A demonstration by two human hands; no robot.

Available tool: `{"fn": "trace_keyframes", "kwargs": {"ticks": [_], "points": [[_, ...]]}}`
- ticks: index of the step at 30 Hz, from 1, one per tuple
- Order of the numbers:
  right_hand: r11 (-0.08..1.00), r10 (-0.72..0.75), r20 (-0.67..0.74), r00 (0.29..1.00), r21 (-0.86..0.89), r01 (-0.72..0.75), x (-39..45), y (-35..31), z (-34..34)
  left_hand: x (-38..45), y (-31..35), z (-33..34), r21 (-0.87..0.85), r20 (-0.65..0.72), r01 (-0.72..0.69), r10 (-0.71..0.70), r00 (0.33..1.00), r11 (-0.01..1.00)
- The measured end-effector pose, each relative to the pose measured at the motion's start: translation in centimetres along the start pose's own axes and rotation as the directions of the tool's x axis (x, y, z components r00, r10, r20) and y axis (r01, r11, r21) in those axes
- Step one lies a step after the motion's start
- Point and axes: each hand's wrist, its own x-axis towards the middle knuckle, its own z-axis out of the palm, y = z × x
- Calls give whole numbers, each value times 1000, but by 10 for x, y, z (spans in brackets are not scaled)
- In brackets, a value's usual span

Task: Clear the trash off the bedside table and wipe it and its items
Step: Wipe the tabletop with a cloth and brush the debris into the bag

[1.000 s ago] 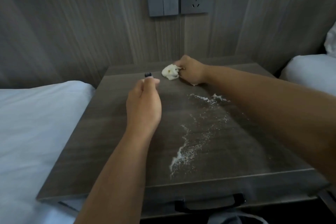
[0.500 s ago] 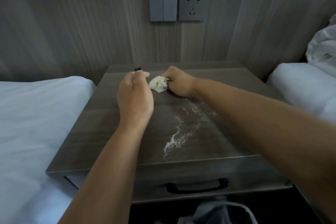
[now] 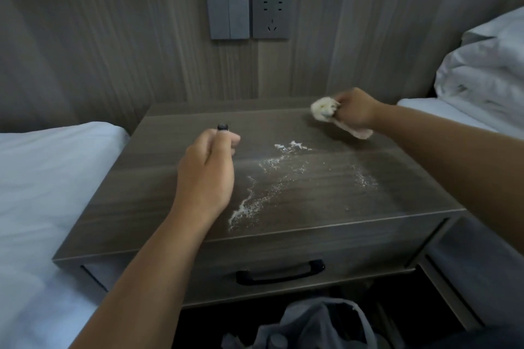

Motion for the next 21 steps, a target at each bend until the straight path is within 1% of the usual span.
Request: {"fn": "trace_keyframes", "kwargs": {"ticks": [1, 2, 4, 6, 8, 10, 12, 13, 14, 16, 17, 19, 21], "points": [[998, 53, 8, 999, -24, -53, -1, 16, 2, -5, 0, 3, 10, 36, -18, 18, 999, 1000], [997, 78, 10, 997, -13, -78, -2, 27, 5, -9, 1, 5, 18, 67, -36, 35, 997, 999], [994, 84, -5, 996, 67, -83, -6, 30, 14, -13, 1, 9, 33, 106, -69, 65, 992, 997], [989, 63, 15, 998, 137, -64, -10, 22, 21, -13, 3, 12, 44, 134, -84, 78, 988, 995], [988, -7, 63, 998, 153, -3, -17, 11, 27, -10, 4, 14, 42, 148, -88, 81, 986, 995], [990, -112, 87, 990, 97, 103, -28, 4, 30, -8, 6, 19, 38, 153, -86, 80, 985, 996], [987, -158, 112, 981, 14, 158, -33, -1, 25, -8, 9, 26, 30, 160, -87, 82, 984, 996], [989, -145, 105, 984, -1, 146, -35, -1, 18, -8, 11, 30, 19, 162, -91, 87, 983, 996], [992, -121, 69, 990, 29, 119, -37, 2, 8, -8, 14, 34, 3, 163, -96, 94, 982, 995], [996, -25, -35, 999, 82, 28, -43, 20, -13, -11, 18, 42, -29, 163, -105, 109, 981, 994], [998, 33, -61, 998, 64, -29, -48, 31, -20, -12, 20, 45, -40, 165, -111, 116, 979, 993], [992, 126, -43, 991, 22, -125, -62, 50, -22, -16, 20, 51, -50, 179, -116, 123, 976, 992], [985, 175, -35, 984, -4, -175, -70, 56, -9, -21, 19, 56, -37, 201, -115, 120, 972, 993]]}}
